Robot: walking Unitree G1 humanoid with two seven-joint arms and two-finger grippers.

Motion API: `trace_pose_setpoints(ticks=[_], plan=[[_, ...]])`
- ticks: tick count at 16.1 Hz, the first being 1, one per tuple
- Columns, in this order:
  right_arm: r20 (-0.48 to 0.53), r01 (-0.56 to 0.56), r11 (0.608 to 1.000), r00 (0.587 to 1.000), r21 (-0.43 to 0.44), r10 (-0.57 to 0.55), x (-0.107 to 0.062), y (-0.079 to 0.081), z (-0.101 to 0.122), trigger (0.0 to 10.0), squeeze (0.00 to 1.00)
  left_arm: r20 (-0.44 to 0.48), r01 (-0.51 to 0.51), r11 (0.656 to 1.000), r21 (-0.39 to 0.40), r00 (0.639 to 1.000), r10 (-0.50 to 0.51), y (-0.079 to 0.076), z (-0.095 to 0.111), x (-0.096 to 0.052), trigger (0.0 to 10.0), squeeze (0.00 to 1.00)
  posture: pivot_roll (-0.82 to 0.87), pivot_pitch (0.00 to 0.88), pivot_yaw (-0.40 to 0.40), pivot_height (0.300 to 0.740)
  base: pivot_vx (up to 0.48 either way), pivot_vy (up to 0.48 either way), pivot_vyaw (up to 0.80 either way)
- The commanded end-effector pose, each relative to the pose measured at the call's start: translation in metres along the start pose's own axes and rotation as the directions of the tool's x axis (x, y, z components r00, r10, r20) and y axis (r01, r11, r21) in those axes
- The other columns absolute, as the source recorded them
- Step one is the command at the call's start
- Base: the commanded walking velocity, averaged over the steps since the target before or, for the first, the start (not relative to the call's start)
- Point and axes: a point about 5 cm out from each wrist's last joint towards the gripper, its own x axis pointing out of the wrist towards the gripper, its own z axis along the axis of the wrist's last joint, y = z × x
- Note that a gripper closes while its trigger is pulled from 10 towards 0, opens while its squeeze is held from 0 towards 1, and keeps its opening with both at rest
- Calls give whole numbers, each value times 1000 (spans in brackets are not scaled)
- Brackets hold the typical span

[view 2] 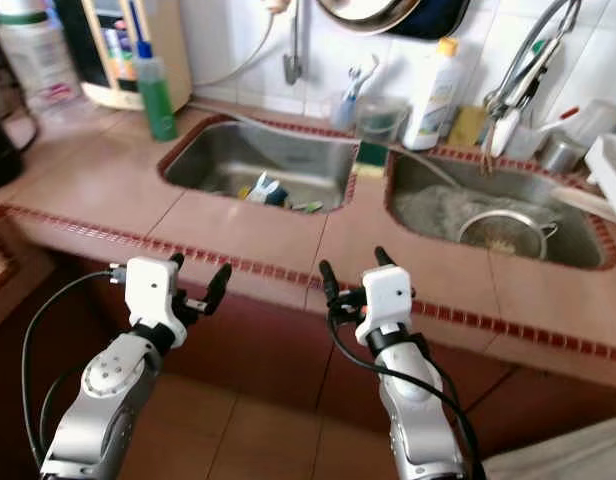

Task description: Kitchen organization

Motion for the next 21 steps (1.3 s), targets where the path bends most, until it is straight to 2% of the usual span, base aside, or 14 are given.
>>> trace_pose_setpoints(ticks=[1, 16, 21], plan=[[-5, 7, 1000, 1000, -19, -7, -3, -5, -1, 10000, 0, 4, 18, 1000, 2, 1000, -18, -5, 2, 1, 10000, 0, -47, 25, -14, 740, -285, 0, 0], [-25, -19, 999, 1000, -46, 18, -7, -3, -8, 10000, 0, -15, 22, 1000, 13, 1000, -22, -6, -2, 0, 10000, 0, -44, 29, -16, 740, -283, 0, 0], [-29, -24, 999, 999, -46, 23, -7, -2, -9, 10000, 0, 42, 48, 998, 32, 998, -50, -6, 3, -3, 10000, 0, -40, 26, -18, 740, 0, 0, 0]])
